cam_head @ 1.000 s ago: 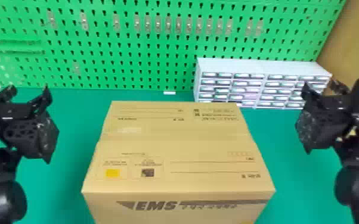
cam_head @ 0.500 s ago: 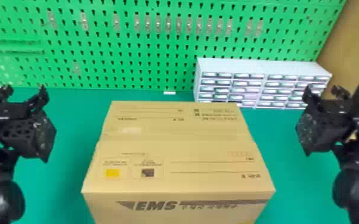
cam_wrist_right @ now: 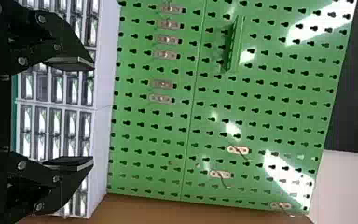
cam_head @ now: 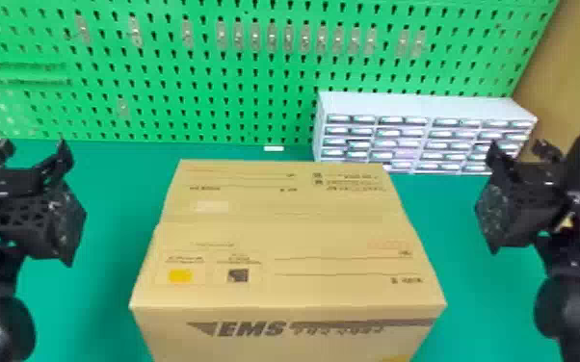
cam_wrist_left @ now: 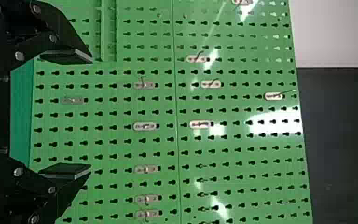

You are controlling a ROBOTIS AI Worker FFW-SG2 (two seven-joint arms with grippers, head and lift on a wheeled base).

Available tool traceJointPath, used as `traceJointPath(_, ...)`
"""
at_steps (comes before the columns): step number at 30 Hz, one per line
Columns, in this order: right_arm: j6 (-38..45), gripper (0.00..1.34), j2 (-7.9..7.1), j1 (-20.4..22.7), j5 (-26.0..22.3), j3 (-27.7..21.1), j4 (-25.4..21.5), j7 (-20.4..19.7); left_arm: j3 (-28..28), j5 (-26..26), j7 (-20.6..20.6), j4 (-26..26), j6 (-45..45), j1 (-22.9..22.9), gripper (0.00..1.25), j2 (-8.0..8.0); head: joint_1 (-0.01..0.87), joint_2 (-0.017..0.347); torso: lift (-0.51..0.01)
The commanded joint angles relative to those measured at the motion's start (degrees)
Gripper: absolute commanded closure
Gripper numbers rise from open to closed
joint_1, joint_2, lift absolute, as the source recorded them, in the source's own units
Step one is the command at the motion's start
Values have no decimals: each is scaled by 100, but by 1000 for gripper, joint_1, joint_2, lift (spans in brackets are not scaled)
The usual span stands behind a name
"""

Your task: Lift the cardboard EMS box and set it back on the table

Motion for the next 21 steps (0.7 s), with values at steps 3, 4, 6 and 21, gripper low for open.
traceJointPath(3,0,536,9,11,0,-1,-10,0,-1,-4,0,-1,0,2,430,0,678,-14,-19)
traceJointPath(4,0,536,9,11,0,8,-10,0,-1,-4,0,-1,0,2,430,0,678,-14,-20)
traceJointPath(6,0,538,18,11,0,8,-10,0,-1,-4,0,-1,0,2,430,0,678,-14,-24)
traceJointPath(21,0,536,35,11,18,25,-10,0,-1,-4,0,-1,0,20,432,0,678,-14,-54)
